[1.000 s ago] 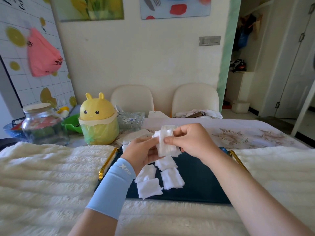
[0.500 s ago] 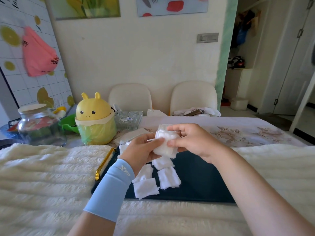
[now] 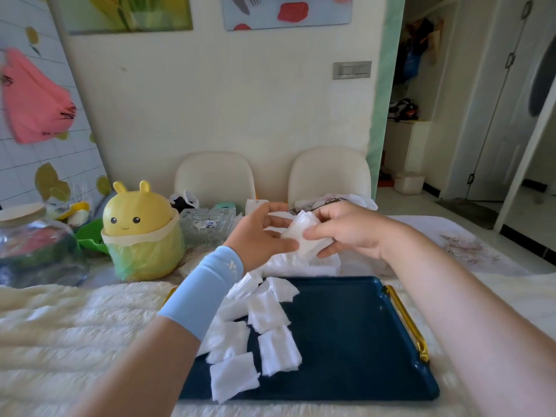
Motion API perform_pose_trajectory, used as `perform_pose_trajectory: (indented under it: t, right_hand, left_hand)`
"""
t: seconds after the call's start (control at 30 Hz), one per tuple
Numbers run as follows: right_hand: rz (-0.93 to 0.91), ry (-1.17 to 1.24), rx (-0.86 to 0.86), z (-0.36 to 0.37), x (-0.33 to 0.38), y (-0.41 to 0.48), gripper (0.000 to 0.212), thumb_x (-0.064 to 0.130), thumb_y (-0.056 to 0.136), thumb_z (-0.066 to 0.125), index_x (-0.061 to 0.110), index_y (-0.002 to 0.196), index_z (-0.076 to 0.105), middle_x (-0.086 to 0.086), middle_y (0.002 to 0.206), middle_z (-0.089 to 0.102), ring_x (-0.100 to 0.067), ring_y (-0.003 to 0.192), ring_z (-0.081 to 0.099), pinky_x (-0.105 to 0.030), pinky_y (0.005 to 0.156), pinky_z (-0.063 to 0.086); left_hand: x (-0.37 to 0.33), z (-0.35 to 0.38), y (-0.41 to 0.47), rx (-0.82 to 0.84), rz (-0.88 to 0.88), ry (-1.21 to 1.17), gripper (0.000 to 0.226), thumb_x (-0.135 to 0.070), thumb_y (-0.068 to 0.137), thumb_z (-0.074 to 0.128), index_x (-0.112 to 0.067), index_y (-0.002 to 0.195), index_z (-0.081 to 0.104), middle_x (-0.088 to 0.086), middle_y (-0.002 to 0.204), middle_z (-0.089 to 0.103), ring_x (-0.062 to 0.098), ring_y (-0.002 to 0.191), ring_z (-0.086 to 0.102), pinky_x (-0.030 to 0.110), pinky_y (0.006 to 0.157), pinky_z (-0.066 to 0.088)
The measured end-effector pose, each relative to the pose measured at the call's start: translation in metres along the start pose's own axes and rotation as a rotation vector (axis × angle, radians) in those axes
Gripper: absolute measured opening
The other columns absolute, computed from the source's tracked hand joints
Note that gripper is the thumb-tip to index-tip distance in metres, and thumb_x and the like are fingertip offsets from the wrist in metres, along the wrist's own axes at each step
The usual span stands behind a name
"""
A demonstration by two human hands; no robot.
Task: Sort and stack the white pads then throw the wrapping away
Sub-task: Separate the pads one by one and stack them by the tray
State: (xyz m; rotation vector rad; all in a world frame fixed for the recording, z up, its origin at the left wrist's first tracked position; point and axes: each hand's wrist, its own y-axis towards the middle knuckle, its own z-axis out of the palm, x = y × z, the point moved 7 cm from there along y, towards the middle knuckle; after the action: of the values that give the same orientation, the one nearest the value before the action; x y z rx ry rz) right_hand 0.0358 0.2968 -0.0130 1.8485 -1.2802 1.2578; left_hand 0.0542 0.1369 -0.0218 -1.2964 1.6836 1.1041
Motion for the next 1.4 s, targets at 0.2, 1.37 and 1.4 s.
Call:
perform_pose_trajectory:
  t: [0.2,1.37,1.4]
  right_hand:
    - [0.142,-0.162,-0.213,-0.042,-0.021,0.037,0.022,0.014,0.088,0.074,0.007,0.108,0.067,-0.009,0.11,0.067,-0.022,0.094,0.069,-0.035,0.075,0.064]
    - [0.629,-0.657,0.078,0.021,-0.068,0.095,0.021,0.028,0.094,0.061,0.009,0.089,0.055,-0.01,0.091,0.06,-0.024,0.082,0.061,-0.028,0.058,0.044]
    - [0.662,-0.506,0.056,0.015,-0.071,0.093,0.024,0.031,0.097,0.054,0.007,0.095,0.058,-0.01,0.094,0.062,-0.023,0.082,0.059,-0.025,0.052,0.038]
  left_hand:
    - [0.024,0.017,0.056,0.031,-0.095,0.295,0.038,-0.022,0.085,0.073,-0.029,0.118,0.054,-0.008,0.106,0.064,0.019,0.096,0.066,0.031,0.089,0.053]
    - [0.085,0.03,0.079,0.306,-0.132,0.839,0.033,-0.052,0.082,0.064,-0.042,0.114,0.068,-0.003,0.119,0.057,0.021,0.11,0.052,0.036,0.098,0.048]
    - [0.086,0.029,0.079,0.302,-0.127,0.827,0.035,-0.05,0.082,0.065,-0.042,0.116,0.068,-0.004,0.117,0.057,0.02,0.106,0.052,0.035,0.097,0.048]
